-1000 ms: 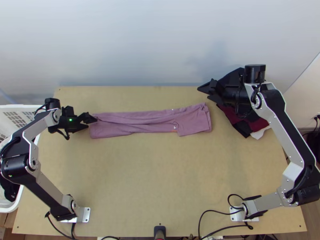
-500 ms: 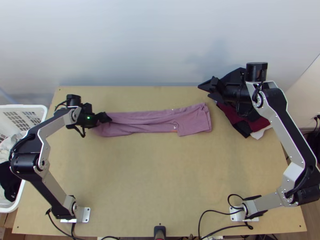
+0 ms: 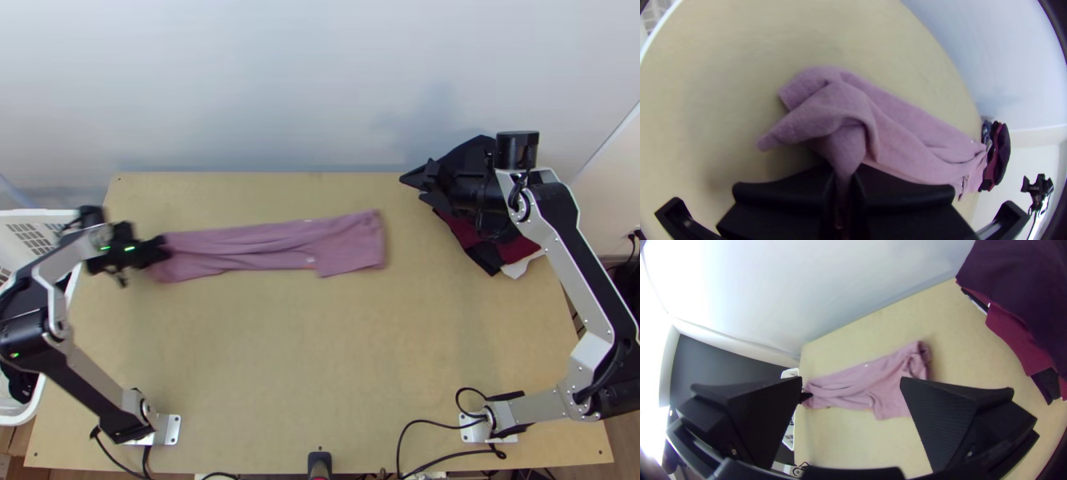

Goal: Fold the t-shirt

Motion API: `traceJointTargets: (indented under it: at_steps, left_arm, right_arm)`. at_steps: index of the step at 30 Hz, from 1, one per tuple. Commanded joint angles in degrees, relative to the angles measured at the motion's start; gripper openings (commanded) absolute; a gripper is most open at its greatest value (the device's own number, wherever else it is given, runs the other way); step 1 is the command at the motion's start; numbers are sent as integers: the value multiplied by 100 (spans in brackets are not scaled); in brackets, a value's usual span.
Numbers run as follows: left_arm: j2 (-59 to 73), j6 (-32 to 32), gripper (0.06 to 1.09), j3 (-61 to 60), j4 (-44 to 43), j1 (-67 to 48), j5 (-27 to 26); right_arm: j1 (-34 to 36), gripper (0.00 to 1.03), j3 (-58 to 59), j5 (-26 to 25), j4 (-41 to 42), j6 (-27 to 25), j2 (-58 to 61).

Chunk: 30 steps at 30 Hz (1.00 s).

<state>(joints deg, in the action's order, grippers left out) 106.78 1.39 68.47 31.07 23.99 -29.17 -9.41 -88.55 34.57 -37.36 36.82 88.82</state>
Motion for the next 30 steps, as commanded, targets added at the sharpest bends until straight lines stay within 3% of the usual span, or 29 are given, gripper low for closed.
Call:
traceJointTargets:
  at_steps: [1, 5, 10, 19, 30]
  left_arm:
    - [-61, -693, 10, 62, 505, 748, 219]
    - [-377, -1079, 10, 501, 1323, 1161, 219]
    - [-1379, -956, 10, 686, 1876, 739, 175]
    - [-2126, 336, 10, 1521, 2342, -1318, 148]
    - [-1204, 1373, 10, 2364, 2070, -3137, 473]
  right_arm:
    - [80, 99, 216, 68, -25, -69, -198]
    - [88, 99, 321, 59, -25, -131, -224]
    - [62, 99, 427, 50, -16, -140, -242]
    - [27, 99, 479, 24, -8, -131, -312]
    - [88, 99, 673, -11, -8, -140, -567]
